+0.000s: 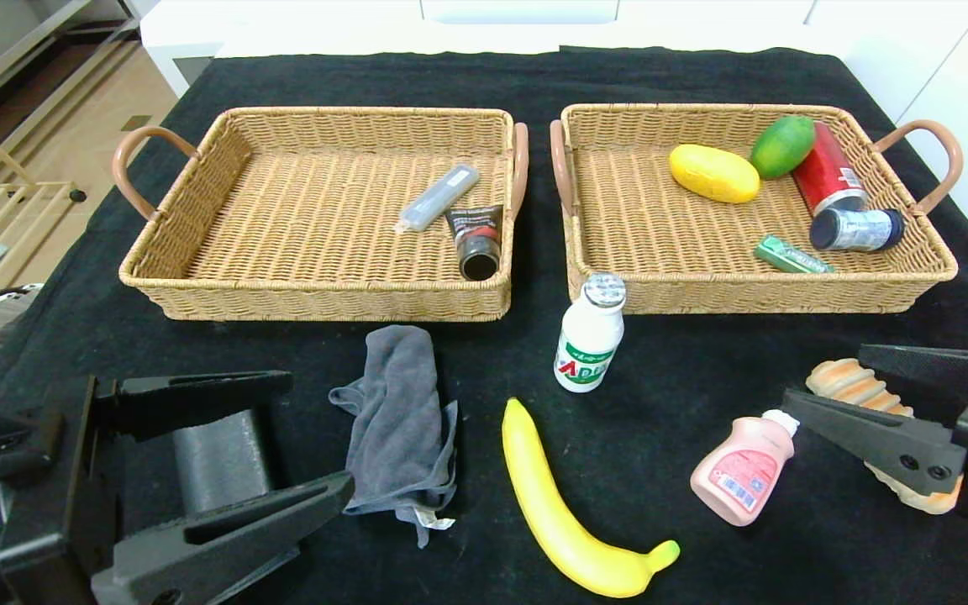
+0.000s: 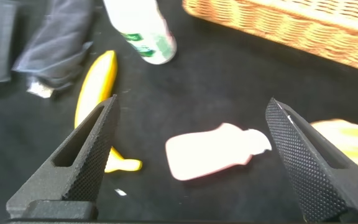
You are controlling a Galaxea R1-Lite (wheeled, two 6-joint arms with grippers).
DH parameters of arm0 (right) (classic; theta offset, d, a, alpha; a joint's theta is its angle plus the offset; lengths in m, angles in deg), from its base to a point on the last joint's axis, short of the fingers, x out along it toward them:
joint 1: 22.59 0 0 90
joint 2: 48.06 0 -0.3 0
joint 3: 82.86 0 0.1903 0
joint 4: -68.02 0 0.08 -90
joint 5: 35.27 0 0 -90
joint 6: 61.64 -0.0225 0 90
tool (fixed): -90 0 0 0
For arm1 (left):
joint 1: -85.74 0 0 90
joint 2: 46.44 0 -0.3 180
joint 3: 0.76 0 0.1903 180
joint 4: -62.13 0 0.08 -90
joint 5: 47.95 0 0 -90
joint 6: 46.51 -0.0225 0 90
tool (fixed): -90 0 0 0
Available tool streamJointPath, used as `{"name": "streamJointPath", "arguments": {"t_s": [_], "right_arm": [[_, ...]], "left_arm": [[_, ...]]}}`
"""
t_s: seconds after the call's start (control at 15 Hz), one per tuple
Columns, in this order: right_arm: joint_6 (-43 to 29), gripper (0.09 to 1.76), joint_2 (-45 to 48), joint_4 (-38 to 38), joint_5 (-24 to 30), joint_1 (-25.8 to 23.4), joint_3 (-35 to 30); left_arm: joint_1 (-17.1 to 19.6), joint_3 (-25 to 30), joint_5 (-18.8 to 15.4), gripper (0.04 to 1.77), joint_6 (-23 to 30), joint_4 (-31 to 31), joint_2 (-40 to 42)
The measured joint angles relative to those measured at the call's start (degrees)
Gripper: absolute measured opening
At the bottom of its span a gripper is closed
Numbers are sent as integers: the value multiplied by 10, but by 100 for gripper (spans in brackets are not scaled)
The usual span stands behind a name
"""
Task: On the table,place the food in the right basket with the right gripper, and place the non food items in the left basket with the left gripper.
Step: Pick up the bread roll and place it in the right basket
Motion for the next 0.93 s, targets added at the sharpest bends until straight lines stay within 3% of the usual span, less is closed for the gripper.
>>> {"name": "streamJointPath", "arguments": {"t_s": [0.27, 0.67, 0.93], "right_arm": [[12, 171, -2, -98, -53, -2, 43], [34, 171, -38, -344, -112, -34, 213], [56, 171, -95, -385, -140, -85, 266]], "left_arm": [[0, 0, 3, 172, 0, 1, 2], [1, 3, 3, 172, -3, 1, 9], [2, 5, 3, 172, -7, -1, 15]]}}
